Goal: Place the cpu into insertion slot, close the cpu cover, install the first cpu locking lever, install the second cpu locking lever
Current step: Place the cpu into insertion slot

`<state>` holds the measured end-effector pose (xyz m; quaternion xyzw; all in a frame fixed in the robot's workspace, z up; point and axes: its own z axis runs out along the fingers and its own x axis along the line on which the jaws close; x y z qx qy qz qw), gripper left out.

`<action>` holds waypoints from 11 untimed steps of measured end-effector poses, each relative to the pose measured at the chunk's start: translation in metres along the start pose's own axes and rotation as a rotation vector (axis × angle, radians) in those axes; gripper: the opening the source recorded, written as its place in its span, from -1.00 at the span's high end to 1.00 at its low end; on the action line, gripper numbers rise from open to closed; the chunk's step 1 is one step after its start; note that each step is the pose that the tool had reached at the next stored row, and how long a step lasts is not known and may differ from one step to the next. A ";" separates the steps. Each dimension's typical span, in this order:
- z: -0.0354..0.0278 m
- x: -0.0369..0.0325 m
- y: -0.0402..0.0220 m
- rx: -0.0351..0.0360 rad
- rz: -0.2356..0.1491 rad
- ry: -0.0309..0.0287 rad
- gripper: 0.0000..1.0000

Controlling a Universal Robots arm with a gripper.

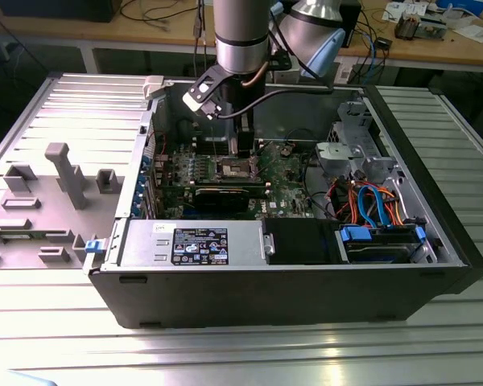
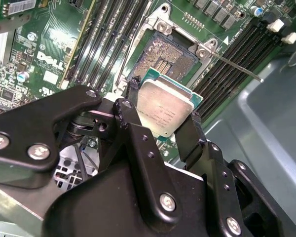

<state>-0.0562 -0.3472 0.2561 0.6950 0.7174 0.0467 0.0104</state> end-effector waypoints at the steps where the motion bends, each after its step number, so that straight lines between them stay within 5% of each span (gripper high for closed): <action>1: 0.0016 -0.0001 -0.0002 0.0000 0.000 -0.0001 -0.09; 11: 0.0087 -0.0004 -0.0028 -0.0073 0.000 -0.0004 -0.09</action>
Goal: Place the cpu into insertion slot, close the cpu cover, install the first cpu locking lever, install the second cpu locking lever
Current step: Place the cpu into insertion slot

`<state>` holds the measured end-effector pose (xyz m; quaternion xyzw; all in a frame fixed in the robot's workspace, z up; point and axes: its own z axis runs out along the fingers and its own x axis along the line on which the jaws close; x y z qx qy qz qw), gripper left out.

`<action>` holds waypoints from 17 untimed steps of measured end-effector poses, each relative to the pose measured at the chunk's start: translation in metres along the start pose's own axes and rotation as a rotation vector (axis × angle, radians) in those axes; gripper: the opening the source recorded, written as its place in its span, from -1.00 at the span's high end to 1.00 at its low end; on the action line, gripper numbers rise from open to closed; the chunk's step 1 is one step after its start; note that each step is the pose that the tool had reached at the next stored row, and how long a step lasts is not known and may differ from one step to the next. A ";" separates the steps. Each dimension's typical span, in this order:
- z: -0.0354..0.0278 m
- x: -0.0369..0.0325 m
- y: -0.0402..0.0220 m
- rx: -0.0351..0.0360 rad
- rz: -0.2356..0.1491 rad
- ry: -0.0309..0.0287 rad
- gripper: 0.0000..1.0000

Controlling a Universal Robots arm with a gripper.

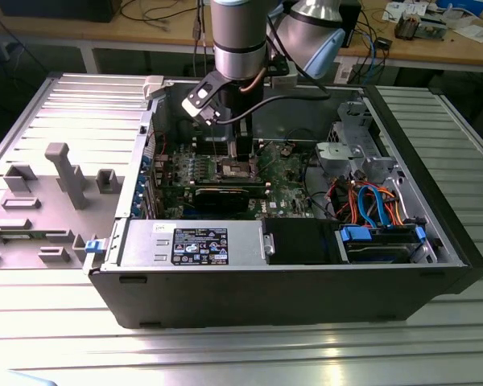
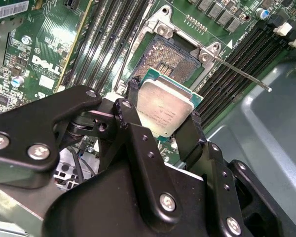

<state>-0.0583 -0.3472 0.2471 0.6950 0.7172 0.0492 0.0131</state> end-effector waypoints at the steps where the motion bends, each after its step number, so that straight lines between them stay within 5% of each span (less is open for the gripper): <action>1: 0.0001 0.0000 0.0000 0.0000 0.000 0.0001 -0.09; 17: 0.0010 0.0000 -0.0001 0.0000 0.000 0.0001 -0.09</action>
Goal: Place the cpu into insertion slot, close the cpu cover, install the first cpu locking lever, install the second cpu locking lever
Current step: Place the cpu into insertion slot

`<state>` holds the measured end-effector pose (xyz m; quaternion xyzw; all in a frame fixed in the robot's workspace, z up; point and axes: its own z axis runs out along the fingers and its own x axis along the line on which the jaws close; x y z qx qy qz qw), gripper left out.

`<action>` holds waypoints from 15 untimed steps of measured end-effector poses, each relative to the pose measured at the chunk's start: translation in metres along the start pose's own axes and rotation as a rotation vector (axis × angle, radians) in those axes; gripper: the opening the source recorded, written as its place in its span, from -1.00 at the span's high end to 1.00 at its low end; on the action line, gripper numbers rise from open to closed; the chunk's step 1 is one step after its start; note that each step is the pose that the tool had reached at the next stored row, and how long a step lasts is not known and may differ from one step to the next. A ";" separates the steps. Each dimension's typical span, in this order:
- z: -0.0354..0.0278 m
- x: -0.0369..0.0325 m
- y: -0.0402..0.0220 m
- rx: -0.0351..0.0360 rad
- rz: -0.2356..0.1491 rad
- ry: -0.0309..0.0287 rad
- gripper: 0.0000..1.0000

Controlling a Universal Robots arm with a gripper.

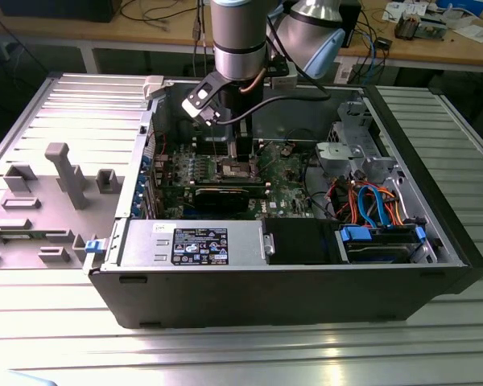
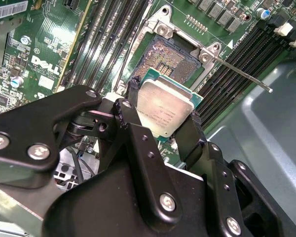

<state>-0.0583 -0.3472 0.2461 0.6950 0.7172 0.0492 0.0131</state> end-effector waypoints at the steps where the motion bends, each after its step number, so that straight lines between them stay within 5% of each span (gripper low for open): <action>1: 0.0001 0.0000 0.0000 -0.0001 0.000 0.0000 -0.09; 6: 0.0069 -0.0003 -0.0015 -0.0002 0.000 0.0003 -0.09; 15: 0.0075 -0.0003 -0.0017 0.0000 0.000 0.0005 -0.09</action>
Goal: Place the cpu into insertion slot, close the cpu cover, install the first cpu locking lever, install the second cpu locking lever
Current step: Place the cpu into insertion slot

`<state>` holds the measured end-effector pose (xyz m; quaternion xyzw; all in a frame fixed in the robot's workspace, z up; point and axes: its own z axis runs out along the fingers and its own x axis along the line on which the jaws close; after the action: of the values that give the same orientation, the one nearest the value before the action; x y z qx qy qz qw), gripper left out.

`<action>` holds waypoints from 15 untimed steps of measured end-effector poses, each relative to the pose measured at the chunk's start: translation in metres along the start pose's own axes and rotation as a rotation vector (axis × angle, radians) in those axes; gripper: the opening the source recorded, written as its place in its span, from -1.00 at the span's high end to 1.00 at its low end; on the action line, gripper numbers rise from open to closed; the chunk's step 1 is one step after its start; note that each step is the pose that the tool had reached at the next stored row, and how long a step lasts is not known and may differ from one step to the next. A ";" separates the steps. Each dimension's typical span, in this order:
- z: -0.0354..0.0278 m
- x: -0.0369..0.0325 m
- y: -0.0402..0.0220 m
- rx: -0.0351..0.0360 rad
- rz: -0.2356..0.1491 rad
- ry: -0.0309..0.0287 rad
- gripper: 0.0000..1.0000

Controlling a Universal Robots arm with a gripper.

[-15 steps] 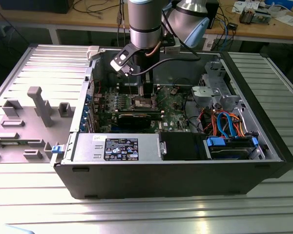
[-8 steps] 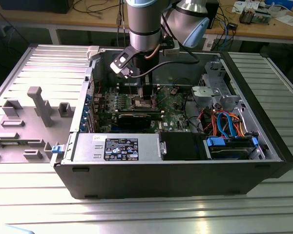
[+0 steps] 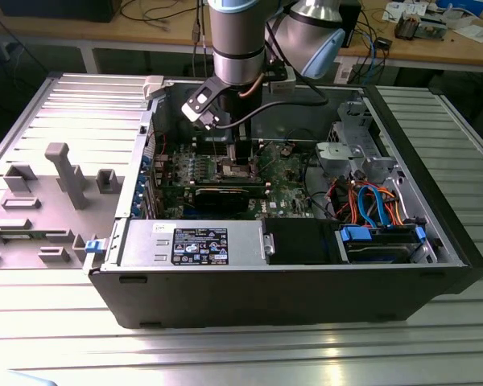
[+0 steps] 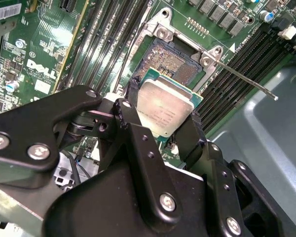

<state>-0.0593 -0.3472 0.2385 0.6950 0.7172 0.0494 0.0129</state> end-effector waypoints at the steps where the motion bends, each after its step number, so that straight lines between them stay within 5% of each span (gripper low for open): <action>1: 0.0000 0.0000 0.0000 0.0000 0.000 0.0000 -0.09; 7: 0.0001 0.0000 -0.0003 -0.0001 0.000 0.0000 -0.09; 11: 0.0064 -0.0002 -0.0012 -0.0001 0.000 0.0000 -0.09; 12: 0.0083 -0.0002 -0.0027 0.0001 0.000 -0.0047 -0.09; 15: 0.0090 0.0005 -0.0031 0.0014 -0.003 -0.0388 -0.09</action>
<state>-0.0616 -0.3463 0.2293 0.6946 0.7180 0.0354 0.0264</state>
